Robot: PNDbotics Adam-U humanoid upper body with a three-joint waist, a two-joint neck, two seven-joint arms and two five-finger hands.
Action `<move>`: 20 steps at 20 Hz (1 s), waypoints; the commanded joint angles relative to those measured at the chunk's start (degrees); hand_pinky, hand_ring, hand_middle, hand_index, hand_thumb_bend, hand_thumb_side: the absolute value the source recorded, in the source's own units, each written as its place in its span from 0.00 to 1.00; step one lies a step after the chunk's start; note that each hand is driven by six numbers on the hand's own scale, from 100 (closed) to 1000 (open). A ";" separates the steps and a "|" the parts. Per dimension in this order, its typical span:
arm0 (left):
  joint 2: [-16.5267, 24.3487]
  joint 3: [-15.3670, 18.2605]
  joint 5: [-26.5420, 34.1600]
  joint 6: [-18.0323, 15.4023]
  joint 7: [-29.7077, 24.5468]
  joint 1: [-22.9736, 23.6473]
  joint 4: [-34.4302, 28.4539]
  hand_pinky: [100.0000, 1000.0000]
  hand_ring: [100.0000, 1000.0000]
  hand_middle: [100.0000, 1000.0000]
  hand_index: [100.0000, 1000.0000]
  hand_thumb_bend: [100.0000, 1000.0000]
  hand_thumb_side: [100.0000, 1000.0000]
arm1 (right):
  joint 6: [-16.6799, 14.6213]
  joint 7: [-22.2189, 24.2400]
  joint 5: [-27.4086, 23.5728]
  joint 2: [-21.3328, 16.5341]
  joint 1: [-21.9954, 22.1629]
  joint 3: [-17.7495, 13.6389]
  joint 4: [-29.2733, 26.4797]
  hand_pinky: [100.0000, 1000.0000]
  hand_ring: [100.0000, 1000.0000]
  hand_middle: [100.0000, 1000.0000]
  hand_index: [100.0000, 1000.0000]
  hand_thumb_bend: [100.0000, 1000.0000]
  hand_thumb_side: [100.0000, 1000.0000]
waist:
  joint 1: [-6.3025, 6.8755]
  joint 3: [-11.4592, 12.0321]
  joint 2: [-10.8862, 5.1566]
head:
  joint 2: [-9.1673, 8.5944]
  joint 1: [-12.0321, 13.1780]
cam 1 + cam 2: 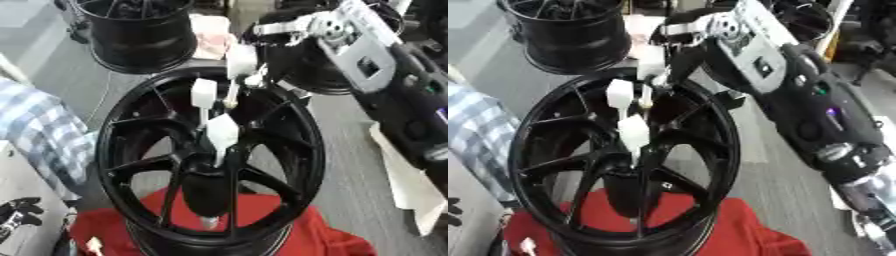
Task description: Pull the pin out of the wheel hub.
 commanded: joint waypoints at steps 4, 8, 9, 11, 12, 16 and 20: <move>1.77 0.70 0.31 0.49 0.19 -0.45 -1.23 0.75 0.53 0.56 0.78 0.00 0.66 | 4.21 -10.02 -9.41 -18.37 12.52 -10.74 -17.80 0.52 0.48 0.38 0.53 0.05 0.32 | -0.06 -0.67 -0.76 | -0.68 1.65; 1.96 1.21 0.58 0.54 0.65 -0.34 -1.37 0.75 0.53 0.56 0.78 0.00 0.66 | 7.58 -22.65 -10.57 -21.63 30.29 -20.43 -22.15 0.58 0.52 0.43 0.61 0.07 0.35 | -0.13 -1.08 -0.29 | -1.32 2.40; 1.99 1.32 0.65 0.49 0.78 -0.35 -1.39 0.75 0.53 0.56 0.78 0.00 0.66 | 8.39 -26.40 -10.32 -20.65 34.90 -22.60 -21.59 0.64 0.58 0.50 0.71 0.08 0.37 | -0.11 -1.15 -0.15 | -1.48 2.46; 1.97 1.51 0.86 0.45 1.01 -0.47 -1.47 0.75 0.53 0.56 0.78 0.00 0.66 | 9.48 -34.64 -10.57 -16.65 42.88 -26.27 -18.35 0.72 0.71 0.71 0.89 0.10 0.44 | -0.01 -1.19 0.14 | -1.90 2.53; 1.95 1.60 0.97 0.43 1.09 -0.53 -1.50 0.75 0.53 0.56 0.78 0.00 0.66 | 10.20 -39.06 -10.69 -13.90 46.22 -28.12 -15.39 0.74 0.74 0.75 0.90 0.11 0.45 | 0.09 -1.25 0.30 | -2.09 2.71; 1.83 1.79 1.24 0.33 1.37 -0.69 -1.37 0.75 0.53 0.56 0.78 0.00 0.66 | 10.72 -55.98 -12.00 -4.14 53.36 -32.88 -4.57 0.75 0.77 0.80 0.91 0.12 0.51 | 0.50 -1.54 0.82 | -2.56 3.18; 1.81 1.78 1.29 -0.06 1.53 -0.79 -1.19 0.75 0.53 0.56 0.78 0.00 0.66 | 5.87 -66.98 -17.06 0.78 54.82 -31.76 -2.03 0.72 0.74 0.74 0.88 0.04 0.51 | 0.68 -1.58 1.06 | -2.38 3.10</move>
